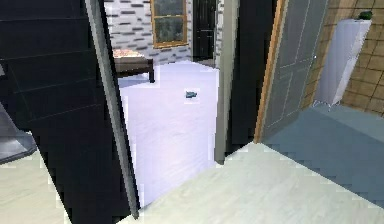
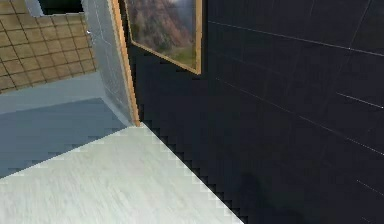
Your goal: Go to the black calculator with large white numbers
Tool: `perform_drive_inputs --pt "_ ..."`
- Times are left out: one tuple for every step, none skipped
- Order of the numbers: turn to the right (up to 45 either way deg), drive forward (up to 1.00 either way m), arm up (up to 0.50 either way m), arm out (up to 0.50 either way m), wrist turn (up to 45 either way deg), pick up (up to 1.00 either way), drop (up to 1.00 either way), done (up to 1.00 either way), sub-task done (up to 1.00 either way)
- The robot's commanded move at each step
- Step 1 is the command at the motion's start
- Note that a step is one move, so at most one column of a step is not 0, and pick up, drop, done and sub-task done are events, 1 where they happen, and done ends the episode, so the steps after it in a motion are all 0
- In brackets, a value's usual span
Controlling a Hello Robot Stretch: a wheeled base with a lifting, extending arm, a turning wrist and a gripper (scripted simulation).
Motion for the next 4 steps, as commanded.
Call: perform_drive_inputs --pt "-45.0 0.0 0.0 0.0 0.0 0.0 0.0 0.0 0.0" --pt "-39.0 0.0 0.0 0.0 0.0 0.0 0.0 0.0 0.0" --pt "0.0 0.35 0.0 0.0 0.0 0.0 0.0 0.0 0.0" --pt "-15.0 0.0 0.0 0.0 0.0 0.0 0.0 0.0 0.0"
